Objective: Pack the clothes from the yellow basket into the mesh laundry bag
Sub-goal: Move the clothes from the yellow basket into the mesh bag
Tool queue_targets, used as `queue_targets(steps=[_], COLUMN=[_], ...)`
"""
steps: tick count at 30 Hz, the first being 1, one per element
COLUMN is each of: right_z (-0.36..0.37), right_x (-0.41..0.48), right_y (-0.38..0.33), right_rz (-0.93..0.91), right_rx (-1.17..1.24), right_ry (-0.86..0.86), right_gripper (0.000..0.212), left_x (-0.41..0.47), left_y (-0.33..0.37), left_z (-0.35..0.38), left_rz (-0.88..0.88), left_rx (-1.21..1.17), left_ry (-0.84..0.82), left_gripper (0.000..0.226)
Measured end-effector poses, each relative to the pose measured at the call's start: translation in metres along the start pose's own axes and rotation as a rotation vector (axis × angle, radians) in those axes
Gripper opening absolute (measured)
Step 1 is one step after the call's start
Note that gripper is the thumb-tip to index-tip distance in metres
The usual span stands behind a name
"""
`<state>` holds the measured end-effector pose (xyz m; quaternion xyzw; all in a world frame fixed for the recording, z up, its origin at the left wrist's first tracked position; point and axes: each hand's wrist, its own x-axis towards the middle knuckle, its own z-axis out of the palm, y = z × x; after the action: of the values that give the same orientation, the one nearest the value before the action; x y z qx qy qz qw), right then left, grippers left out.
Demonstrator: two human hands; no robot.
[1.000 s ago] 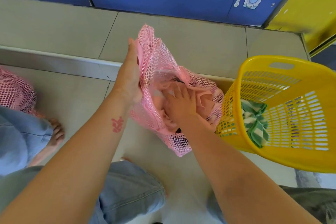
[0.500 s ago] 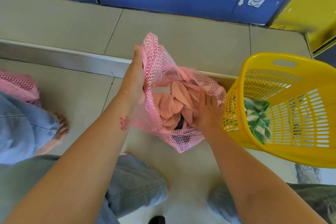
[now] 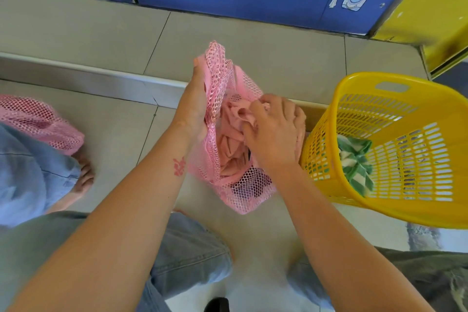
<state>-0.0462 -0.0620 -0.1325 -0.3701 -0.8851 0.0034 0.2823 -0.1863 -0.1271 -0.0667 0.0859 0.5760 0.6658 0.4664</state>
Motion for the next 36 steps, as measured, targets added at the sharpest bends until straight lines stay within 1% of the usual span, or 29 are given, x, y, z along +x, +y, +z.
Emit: queue_targets(steps=[2,3,4,6,8,9,10,11,12,13,14,15,17,18,20,21,22,23,25,26,27,28,29,30,31,33,34,35,36], right_z=[-0.001,0.002,0.006,0.018,0.032,0.035,0.042,0.053,0.061,0.071,0.08,0.089,0.102,0.105,0.106,0.103,0.099,0.091,0.072,0.064,0.056,0.05,0.045,0.042,0.039,0.036,0.036,0.037,0.037], right_x=[0.006,0.008,0.009,0.008,0.001,-0.004,-0.009,-0.014,-0.018,-0.021,-0.022,-0.023,-0.024,-0.023,-0.017,-0.014,-0.012,-0.013,-0.02,-0.026,-0.032,-0.038,-0.043,-0.047,-0.049,-0.051,-0.05,-0.049,-0.046], right_y=[-0.019,-0.025,-0.03,-0.031,-0.028,-0.029,-0.027,-0.023,-0.02,-0.013,-0.005,0.004,0.016,0.02,0.021,0.02,0.017,0.014,0.013,0.017,0.021,0.027,0.032,0.036,0.039,0.042,0.042,0.042,0.041], right_rz=[-0.049,-0.075,-0.09,-0.085,0.006,0.055,0.061,-0.078,-0.2,-0.266,-0.309,-0.338,-0.362,-0.34,-0.306,-0.281,-0.271,-0.254,-0.154,-0.067,0.045,0.171,0.312,0.45,0.562,0.656,0.663,0.658,0.644], right_rx=[0.079,0.125,0.188,0.286,0.398,0.521,0.591,0.53,0.396,0.242,0.084,-0.043,-0.224,-0.274,-0.302,-0.266,-0.189,-0.074,0.196,0.254,0.253,0.207,0.143,0.089,0.047,-0.016,-0.037,-0.051,-0.055], right_ry=[0.035,0.009,-0.076,-0.329,-0.546,-0.629,-0.668,-0.691,-0.79,-0.881,-0.953,-0.984,-1.057,-1.087,-1.088,-1.094,-1.059,-0.963,-0.593,-0.41,-0.299,-0.256,-0.252,-0.29,-0.371,-0.614,-0.712,-0.769,-0.796], right_gripper=[0.012,0.013,0.017,0.019,0.017,0.018,0.023,0.035,0.051,0.062,0.065,0.064,0.074,0.079,0.076,0.071,0.066,0.063,0.052,0.048,0.048,0.051,0.055,0.062,0.073,0.094,0.094,0.085,0.07], left_x=[0.0,0.001,0.002,0.006,0.008,0.009,0.009,0.01,0.01,0.01,0.01,0.011,0.012,0.012,0.014,0.015,0.015,0.016,0.016,0.015,0.014,0.013,0.012,0.012,0.012,0.011,0.011,0.01,0.009], left_y=[0.001,0.002,0.003,0.005,0.006,0.005,0.005,0.004,0.003,0.003,0.003,0.005,0.009,0.012,0.016,0.016,0.014,0.011,0.003,0.001,-0.001,-0.001,-0.001,-0.001,0.0,0.002,0.002,0.002,0.002], left_z=[0.0,0.0,0.0,-0.001,-0.001,-0.001,-0.002,-0.002,-0.003,-0.003,-0.004,-0.004,-0.006,-0.007,-0.008,-0.008,-0.008,-0.009,-0.011,-0.012,-0.013,-0.013,-0.013,-0.012,-0.01,-0.008,-0.007,-0.006,-0.005], left_rz=[-0.001,-0.003,0.0,0.01,0.004,0.002,-0.001,-0.004,-0.005,-0.006,-0.004,0.0,0.014,0.024,0.046,0.051,0.051,0.047,0.034,0.026,0.02,0.016,0.012,0.009,0.009,0.011,0.013,0.013,0.013], left_rx=[-0.02,-0.022,-0.023,-0.035,-0.046,-0.052,-0.057,-0.064,-0.07,-0.076,-0.083,-0.091,-0.11,-0.113,-0.088,-0.072,-0.06,-0.054,-0.049,-0.046,-0.041,-0.039,-0.037,-0.036,-0.034,-0.03,-0.03,-0.03,-0.028], left_ry=[-0.009,-0.009,-0.009,-0.003,-0.009,-0.02,-0.033,-0.041,-0.048,-0.057,-0.07,-0.081,-0.1,-0.109,-0.113,-0.116,-0.118,-0.119,-0.112,-0.107,-0.102,-0.098,-0.094,-0.092,-0.094,-0.095,-0.094,-0.091,-0.084], left_gripper=[0.072,0.071,0.07,0.068,0.069,0.07,0.07,0.071,0.071,0.071,0.071,0.071,0.072,0.073,0.074,0.074,0.073,0.073,0.073,0.073,0.074,0.075,0.075,0.075,0.075,0.073,0.073,0.072,0.071])
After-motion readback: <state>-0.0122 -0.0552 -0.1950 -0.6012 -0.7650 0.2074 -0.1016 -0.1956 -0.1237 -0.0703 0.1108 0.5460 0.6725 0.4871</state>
